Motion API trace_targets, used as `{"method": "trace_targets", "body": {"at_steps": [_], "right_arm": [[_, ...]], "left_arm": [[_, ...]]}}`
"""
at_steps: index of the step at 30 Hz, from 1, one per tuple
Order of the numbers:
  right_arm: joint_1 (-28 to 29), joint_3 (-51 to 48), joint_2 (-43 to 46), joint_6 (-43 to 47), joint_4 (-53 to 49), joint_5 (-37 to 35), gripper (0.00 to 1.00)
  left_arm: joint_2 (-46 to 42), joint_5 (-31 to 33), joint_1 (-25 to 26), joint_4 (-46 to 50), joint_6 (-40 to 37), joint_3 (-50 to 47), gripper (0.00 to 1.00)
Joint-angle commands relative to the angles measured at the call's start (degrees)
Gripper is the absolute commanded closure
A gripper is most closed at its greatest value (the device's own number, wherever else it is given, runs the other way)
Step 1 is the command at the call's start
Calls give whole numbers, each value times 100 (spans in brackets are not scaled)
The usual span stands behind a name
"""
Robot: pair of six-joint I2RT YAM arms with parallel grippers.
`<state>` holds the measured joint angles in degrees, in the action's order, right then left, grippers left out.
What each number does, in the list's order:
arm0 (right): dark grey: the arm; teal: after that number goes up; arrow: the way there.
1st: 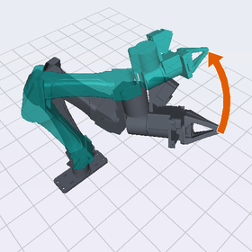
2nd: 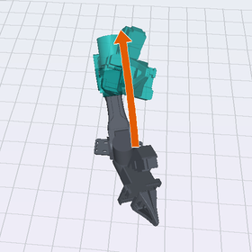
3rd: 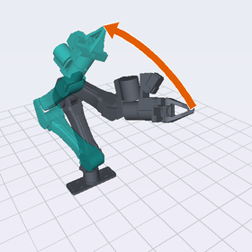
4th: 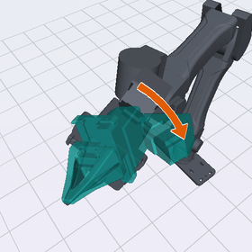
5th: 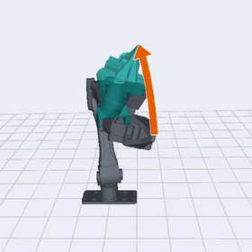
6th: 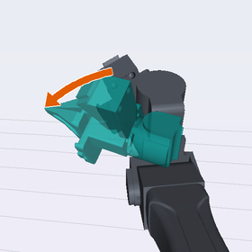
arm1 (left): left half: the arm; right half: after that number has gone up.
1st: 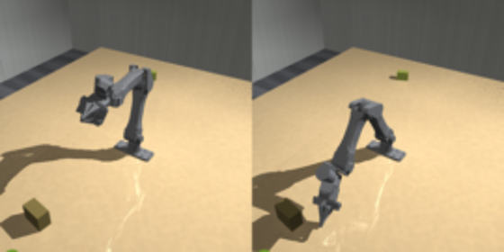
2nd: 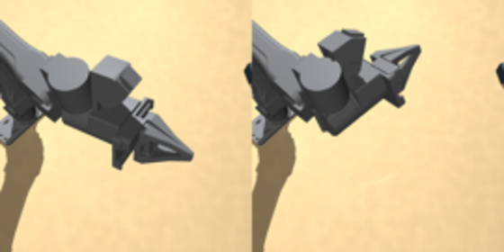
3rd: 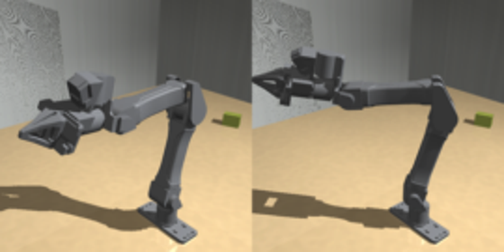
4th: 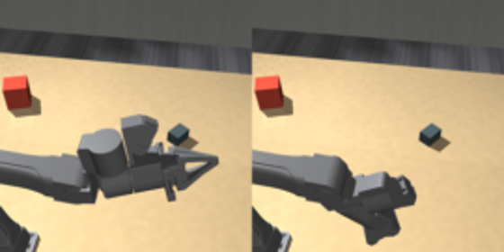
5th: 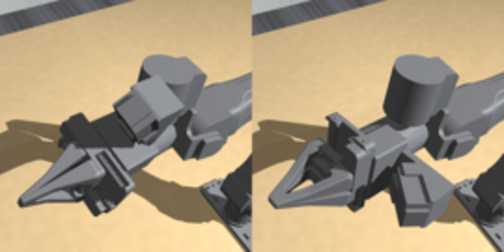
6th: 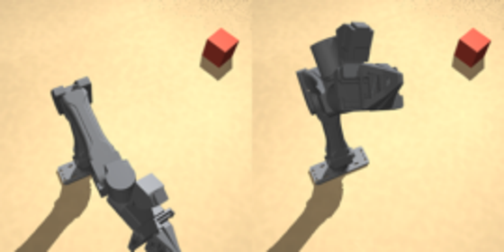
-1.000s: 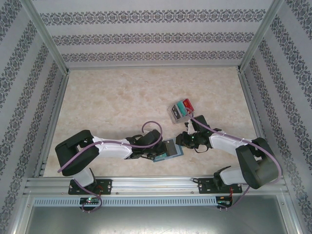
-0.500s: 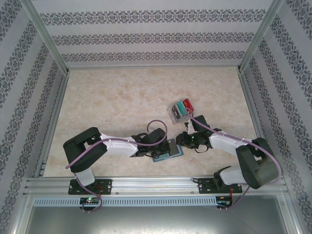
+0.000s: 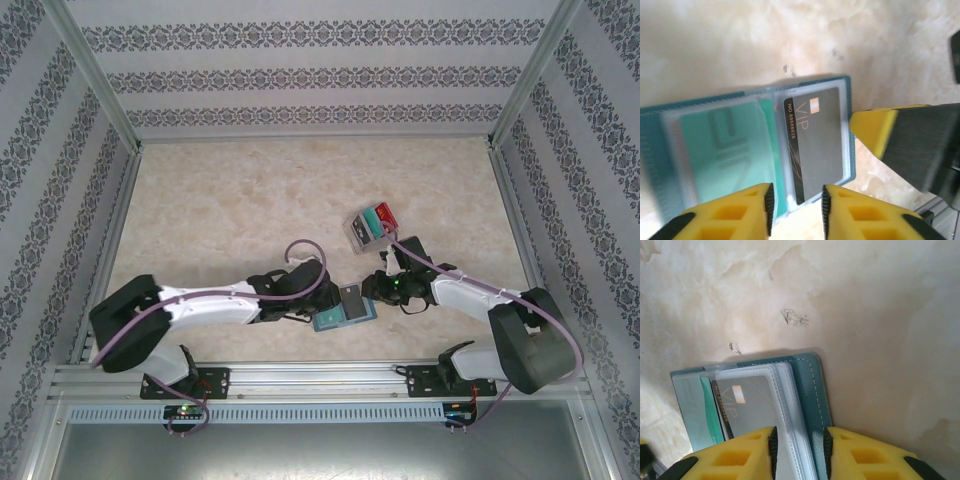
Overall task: Put the credit cards into the card holder
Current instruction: Insert the credit card into the card slot, then close the card holder at the bottom-center of the table.
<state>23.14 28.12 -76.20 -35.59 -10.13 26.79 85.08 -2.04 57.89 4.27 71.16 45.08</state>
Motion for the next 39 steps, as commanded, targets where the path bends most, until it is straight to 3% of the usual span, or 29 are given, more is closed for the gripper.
{"method": "trace_targets", "body": {"at_steps": [1, 9, 23, 31, 39], "right_arm": [[38, 187, -56, 32, -321, -238, 68], [259, 221, -481, -184, -234, -273, 69], [297, -42, -426, -242, -273, -460, 69], [297, -117, -490, -189, -213, -513, 69], [287, -128, -574, -141, -198, -536, 69]], "left_arm": [[-374, 514, -183, 930, 0, -317, 52], [-304, -181, -633, -30, 85, -775, 46], [742, -653, -691, -811, 220, -560, 44], [768, -824, -691, -1051, 208, -464, 52], [265, -701, -691, -1043, 102, -484, 59]]}}
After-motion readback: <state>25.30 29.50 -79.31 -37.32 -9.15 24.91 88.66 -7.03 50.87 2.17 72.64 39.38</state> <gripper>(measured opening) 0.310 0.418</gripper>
